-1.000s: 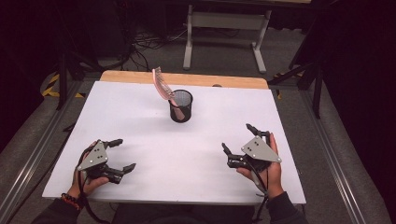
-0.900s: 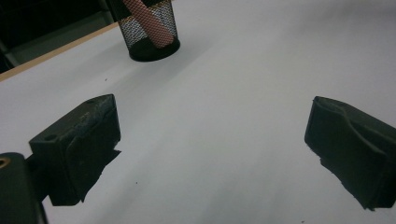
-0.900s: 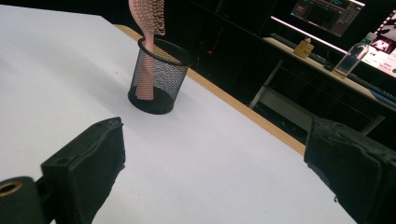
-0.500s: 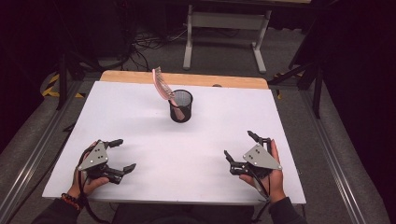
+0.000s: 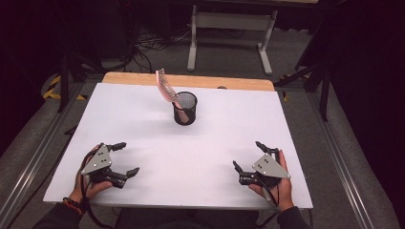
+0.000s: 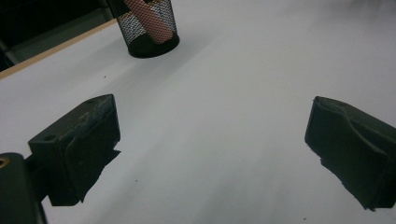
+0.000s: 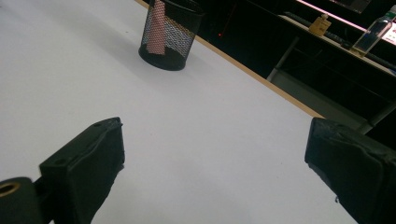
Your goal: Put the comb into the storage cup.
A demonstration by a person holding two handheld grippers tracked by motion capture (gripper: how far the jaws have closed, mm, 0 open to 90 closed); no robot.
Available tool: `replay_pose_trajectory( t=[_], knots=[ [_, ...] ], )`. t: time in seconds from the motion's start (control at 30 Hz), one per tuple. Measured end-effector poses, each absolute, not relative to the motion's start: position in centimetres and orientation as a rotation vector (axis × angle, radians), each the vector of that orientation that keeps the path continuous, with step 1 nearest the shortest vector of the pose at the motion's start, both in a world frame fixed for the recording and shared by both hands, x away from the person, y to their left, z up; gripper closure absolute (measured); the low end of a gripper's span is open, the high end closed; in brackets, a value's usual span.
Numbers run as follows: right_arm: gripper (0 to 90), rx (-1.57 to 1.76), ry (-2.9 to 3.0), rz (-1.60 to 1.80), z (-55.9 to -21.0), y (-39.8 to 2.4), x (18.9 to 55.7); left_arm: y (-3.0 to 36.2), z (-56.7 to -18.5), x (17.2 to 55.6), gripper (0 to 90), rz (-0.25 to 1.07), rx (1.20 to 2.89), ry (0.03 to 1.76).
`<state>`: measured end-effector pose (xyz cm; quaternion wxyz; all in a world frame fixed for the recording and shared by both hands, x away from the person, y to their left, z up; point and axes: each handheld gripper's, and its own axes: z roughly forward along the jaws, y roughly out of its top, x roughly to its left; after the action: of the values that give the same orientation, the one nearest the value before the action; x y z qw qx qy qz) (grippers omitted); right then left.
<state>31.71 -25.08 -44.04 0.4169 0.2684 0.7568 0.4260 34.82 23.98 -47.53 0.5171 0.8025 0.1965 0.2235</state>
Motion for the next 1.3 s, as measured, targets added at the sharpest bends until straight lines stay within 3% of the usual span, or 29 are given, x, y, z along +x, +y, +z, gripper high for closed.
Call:
replay_pose_trajectory(
  t=[0.6, 1.3],
  knots=[
    [3.7, 0.781, 1.878, 1.113, -46.2, -28.5, 31.1, 23.8, -47.5, 34.9, 4.0, 0.546, 1.931, 0.461],
    [3.7, 0.787, 1.875, 1.125, -46.3, -28.1, 30.8, 23.6, -47.1, 34.5, 3.7, 0.551, 1.926, 0.429]
  ],
)
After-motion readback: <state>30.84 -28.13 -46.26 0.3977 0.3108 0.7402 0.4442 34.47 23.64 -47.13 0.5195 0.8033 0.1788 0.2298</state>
